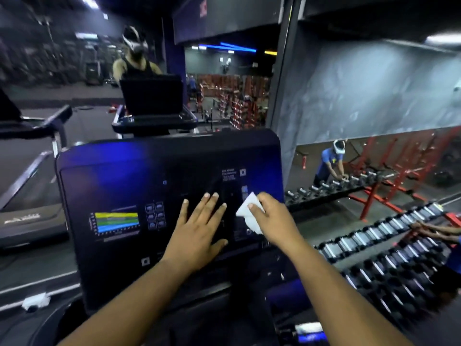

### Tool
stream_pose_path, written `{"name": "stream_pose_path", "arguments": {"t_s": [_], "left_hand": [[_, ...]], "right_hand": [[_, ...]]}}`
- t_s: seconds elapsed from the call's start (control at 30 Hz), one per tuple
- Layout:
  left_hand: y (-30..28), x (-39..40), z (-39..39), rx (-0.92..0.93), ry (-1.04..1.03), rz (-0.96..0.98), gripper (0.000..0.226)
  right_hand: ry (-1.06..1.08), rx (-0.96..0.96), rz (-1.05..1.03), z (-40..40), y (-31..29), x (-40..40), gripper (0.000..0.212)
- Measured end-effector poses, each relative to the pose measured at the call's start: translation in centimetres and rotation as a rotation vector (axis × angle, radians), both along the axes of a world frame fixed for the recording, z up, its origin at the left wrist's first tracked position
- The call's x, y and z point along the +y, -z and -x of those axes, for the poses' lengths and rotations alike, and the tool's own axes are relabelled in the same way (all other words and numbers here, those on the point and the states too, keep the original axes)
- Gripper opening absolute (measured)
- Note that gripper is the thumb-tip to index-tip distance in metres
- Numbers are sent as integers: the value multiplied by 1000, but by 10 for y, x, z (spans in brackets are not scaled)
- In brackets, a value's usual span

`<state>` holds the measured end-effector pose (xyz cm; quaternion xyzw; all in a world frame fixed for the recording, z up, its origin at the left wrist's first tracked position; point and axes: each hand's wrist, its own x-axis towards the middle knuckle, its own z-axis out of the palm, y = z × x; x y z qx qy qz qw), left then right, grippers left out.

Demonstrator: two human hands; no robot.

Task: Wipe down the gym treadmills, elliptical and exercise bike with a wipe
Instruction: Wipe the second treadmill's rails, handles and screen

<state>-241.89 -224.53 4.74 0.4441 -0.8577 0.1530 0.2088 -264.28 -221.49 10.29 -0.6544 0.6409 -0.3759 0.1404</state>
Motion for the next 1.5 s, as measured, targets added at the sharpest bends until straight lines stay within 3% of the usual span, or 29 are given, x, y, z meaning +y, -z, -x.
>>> {"name": "stream_pose_path", "arguments": {"t_s": [0.1,0.23,0.3,0.37,0.5,0.63,0.7,0.83,0.97,1.03,1.13,1.2,1.4,1.47,1.5], "left_hand": [[-38,-26,13,0,-47,95,94],[-66,-53,28,-37,-151,148,97],[-63,-65,32,-51,-196,154,98],[-54,-75,30,-82,-227,163,99],[-45,-81,19,-124,-206,227,99],[-44,-81,20,-146,-226,263,98],[-43,-82,21,-160,-242,264,100],[-44,-83,19,-178,-251,260,101],[-44,-83,13,-172,-221,271,100],[-46,-81,1,-174,-238,261,102],[-48,-77,-29,-159,-281,253,103],[-50,-75,-47,-153,-294,253,104],[-56,-69,-80,-120,-272,273,104],[-56,-65,-103,-108,-285,276,103],[-54,-63,-117,-97,-297,286,103]], "right_hand": [[70,-102,214,11,-46,-35,18],[110,-288,447,18,-71,-73,31],[78,-267,567,16,-64,-86,38],[-85,-112,647,11,-41,-100,46],[-260,601,590,15,33,-126,62],[-203,821,529,30,44,-129,91],[-88,802,506,39,30,-138,106],[66,566,342,30,1,-147,117],[-175,771,410,-4,4,-139,120],[-119,795,431,14,-3,-147,119],[116,529,276,44,-25,-157,120],[186,459,232,32,-39,-158,124],[-320,860,346,-69,-37,-137,125],[-269,896,419,-55,-37,-144,123],[-173,826,414,-46,-39,-147,123]]}}
